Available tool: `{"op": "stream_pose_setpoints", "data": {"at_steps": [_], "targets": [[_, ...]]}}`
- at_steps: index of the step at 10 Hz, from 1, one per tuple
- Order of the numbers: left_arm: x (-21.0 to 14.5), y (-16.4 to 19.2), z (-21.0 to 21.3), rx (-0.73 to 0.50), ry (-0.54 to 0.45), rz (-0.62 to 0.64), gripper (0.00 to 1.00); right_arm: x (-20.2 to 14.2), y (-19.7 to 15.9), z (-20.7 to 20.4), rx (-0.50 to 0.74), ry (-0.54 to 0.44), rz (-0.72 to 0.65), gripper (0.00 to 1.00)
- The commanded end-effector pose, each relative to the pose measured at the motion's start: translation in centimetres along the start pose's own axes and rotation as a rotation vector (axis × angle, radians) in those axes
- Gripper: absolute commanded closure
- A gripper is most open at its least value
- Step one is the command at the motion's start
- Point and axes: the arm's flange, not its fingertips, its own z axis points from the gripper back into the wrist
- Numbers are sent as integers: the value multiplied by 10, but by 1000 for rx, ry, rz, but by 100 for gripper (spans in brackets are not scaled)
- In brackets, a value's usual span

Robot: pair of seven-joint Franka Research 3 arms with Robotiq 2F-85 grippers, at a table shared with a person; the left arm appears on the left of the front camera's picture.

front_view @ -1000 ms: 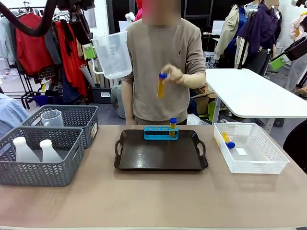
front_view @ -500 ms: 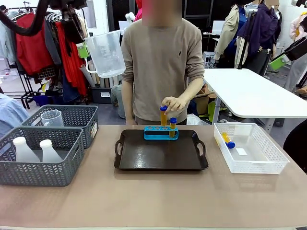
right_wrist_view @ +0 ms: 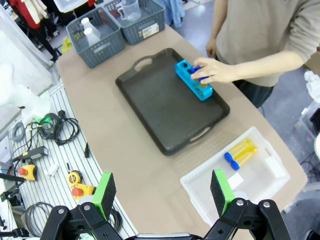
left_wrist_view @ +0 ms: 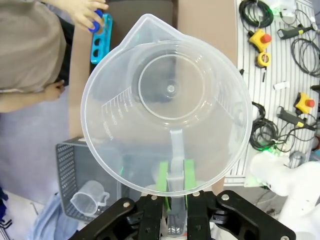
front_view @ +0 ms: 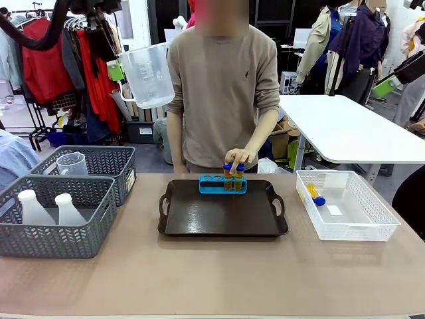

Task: Prepare the laboratory tools.
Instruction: Pick up one Large Measuring Cup and place it on the Handle tray.

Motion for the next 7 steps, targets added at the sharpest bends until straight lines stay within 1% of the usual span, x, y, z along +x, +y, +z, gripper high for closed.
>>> {"op": "stream_pose_setpoints", "data": {"at_steps": [1,2,3,4,5,6,7], "targets": [[0,0,0,0,0,0,100,1,1,0,7,-15,10,0],[12,0,-7,23,5,-52,100,1,1,0,7,-15,10,0],[37,0,-24,2,-2,-110,100,1,1,0,7,-15,10,0],[58,-3,-42,-23,19,-155,100,1,1,0,7,-15,10,0],[79,-9,-66,-34,33,-190,100,1,1,0,7,-15,10,0],[98,-16,-93,-48,80,-213,100,1,1,0,7,-15,10,0],[114,-18,-120,-17,110,-229,100,1,1,0,7,-15,10,0]]}}
